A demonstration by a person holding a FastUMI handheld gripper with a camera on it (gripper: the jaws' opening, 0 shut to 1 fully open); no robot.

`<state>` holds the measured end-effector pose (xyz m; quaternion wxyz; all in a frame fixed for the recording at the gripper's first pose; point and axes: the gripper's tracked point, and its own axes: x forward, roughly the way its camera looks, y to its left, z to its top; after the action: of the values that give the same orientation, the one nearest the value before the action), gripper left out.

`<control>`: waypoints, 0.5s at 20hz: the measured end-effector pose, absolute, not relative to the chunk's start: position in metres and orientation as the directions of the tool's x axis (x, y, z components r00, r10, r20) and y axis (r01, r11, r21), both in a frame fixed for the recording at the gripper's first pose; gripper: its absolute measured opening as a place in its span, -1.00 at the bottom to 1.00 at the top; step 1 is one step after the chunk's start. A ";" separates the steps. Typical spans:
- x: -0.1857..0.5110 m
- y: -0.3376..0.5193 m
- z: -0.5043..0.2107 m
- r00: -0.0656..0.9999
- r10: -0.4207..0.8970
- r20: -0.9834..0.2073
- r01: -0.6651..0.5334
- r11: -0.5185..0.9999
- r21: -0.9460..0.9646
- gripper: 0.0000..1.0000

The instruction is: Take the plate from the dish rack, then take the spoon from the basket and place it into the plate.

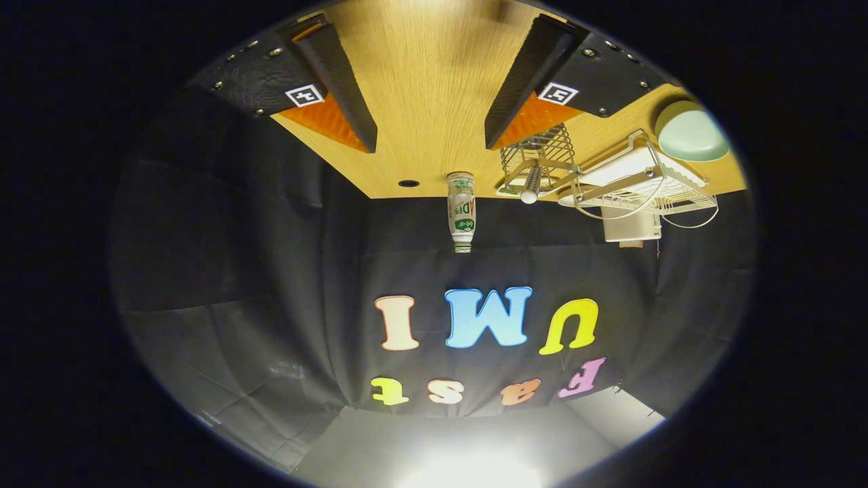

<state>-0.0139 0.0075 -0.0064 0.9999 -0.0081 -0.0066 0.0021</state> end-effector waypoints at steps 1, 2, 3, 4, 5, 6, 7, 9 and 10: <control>-0.014 0.008 -0.006 1.000 0.004 0.017 -0.003 1.000 -0.015 0.98; -0.014 0.007 -0.006 1.000 0.003 0.014 -0.003 1.000 -0.015 0.98; -0.014 0.008 -0.005 1.000 0.004 0.016 -0.004 1.000 -0.016 0.98; -0.014 0.008 -0.006 1.000 0.003 0.014 -0.003 1.000 -0.015 0.98; -0.013 0.008 -0.006 1.000 0.003 0.016 -0.003 1.000 -0.015 0.98; -0.014 0.008 -0.007 1.000 0.003 0.014 -0.003 1.000 -0.015 0.98; -0.014 0.008 -0.005 1.000 0.003 0.016 -0.003 1.000 -0.015 0.98; -0.014 0.009 -0.006 1.000 0.002 0.016 -0.002 1.000 -0.016 0.98; -0.014 0.009 -0.006 1.000 0.002 0.014 -0.002 1.000 -0.015 0.98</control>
<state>-0.0136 0.0090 -0.0058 0.9999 -0.0075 -0.0072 0.0010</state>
